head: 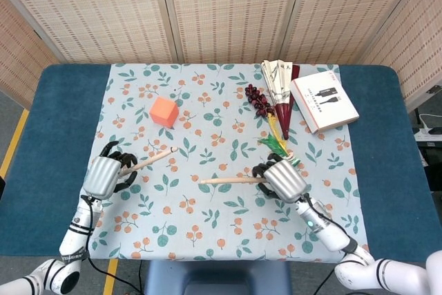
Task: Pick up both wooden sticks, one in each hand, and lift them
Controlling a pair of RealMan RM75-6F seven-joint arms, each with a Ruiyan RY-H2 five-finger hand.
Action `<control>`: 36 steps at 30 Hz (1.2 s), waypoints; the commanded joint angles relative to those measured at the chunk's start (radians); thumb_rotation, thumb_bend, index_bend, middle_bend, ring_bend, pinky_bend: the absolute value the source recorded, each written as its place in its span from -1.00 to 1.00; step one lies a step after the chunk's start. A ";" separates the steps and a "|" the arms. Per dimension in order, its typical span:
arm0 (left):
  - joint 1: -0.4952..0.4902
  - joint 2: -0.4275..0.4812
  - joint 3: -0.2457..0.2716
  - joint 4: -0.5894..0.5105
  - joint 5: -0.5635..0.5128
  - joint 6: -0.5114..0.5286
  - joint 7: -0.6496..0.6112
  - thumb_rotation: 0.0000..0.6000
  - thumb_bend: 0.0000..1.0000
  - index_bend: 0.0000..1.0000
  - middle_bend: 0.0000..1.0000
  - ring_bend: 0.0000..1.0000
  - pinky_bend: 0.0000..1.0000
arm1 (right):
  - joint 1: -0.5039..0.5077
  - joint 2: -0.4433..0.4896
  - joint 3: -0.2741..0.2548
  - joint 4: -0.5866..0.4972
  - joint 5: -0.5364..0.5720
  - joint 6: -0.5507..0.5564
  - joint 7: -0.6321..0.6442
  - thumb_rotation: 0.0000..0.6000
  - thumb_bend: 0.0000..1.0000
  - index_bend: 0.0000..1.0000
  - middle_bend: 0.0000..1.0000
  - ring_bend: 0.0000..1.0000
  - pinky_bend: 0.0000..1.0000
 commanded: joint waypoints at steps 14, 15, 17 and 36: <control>-0.031 0.056 -0.008 -0.325 0.002 -0.007 0.250 1.00 0.07 0.71 0.71 0.07 -0.51 | 0.070 0.081 0.043 -0.139 -0.024 -0.005 0.144 1.00 0.15 0.99 0.77 0.18 -0.36; -0.029 0.057 -0.005 -0.330 0.006 -0.002 0.260 1.00 0.08 0.71 0.71 0.07 -0.51 | 0.070 0.089 0.043 -0.146 -0.020 -0.009 0.142 1.00 0.15 0.99 0.77 0.18 -0.36; -0.024 0.058 0.000 -0.340 0.013 0.010 0.286 1.00 0.08 0.71 0.71 0.07 -0.51 | 0.069 0.101 0.046 -0.154 -0.012 -0.010 0.132 1.00 0.15 0.99 0.77 0.18 -0.36; -0.011 0.039 0.004 -0.295 0.053 0.060 0.344 1.00 0.08 0.71 0.71 0.07 -0.52 | 0.081 0.095 0.063 -0.130 0.081 -0.065 0.102 1.00 0.18 0.99 0.77 0.18 -0.36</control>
